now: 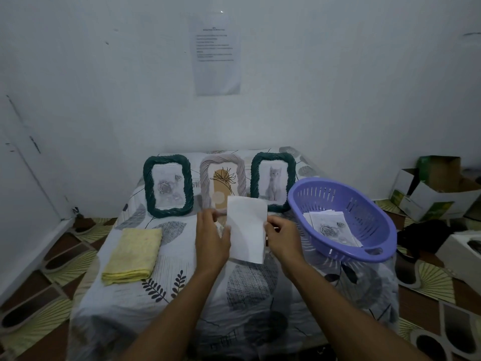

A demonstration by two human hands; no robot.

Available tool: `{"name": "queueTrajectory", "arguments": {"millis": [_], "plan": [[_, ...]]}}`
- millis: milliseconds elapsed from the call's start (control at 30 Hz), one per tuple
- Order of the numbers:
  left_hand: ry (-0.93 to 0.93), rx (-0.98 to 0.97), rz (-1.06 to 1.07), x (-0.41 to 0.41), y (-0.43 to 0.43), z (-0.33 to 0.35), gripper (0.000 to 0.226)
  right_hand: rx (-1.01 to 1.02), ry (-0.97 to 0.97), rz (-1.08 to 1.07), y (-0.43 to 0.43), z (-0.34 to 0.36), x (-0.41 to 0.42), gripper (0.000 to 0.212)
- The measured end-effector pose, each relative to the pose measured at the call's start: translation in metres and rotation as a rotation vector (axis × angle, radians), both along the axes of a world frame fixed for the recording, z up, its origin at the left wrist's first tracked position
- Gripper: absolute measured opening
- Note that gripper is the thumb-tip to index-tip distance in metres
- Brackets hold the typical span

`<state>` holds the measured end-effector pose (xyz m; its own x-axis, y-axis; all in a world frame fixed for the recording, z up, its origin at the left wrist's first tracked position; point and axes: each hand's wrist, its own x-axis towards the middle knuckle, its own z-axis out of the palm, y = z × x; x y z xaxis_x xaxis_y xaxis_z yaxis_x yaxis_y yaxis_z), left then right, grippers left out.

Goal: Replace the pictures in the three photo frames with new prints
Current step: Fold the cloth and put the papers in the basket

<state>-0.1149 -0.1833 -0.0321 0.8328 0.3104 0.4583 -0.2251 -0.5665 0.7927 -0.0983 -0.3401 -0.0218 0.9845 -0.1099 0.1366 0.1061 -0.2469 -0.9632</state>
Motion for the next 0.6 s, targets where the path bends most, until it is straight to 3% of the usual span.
{"name": "queueTrajectory", "arguments": {"millis": [100,167,267,367,533,600], "plan": [[0.03,0.068,-0.118,-0.004,-0.003,0.003,0.011,0.15,0.088,0.1,0.002,0.005,-0.004,0.023],[0.12,-0.095,-0.267,-0.007,-0.007,0.005,0.012,0.27,0.16,0.238,0.004,0.01,-0.009,0.022],[0.18,-0.344,-0.354,-0.009,-0.012,0.006,0.016,0.34,0.227,0.35,0.004,0.013,-0.013,0.042],[0.196,-0.408,-0.313,-0.007,-0.01,0.005,0.013,0.303,0.225,0.352,0.002,0.012,-0.012,0.05],[0.211,-0.401,-0.23,0.001,-0.006,0.008,0.025,0.233,0.114,0.235,0.003,0.011,-0.007,0.02],[0.186,-0.451,-0.232,0.002,-0.002,0.01,0.023,0.132,0.056,0.119,0.001,0.012,0.0,0.026]]}}
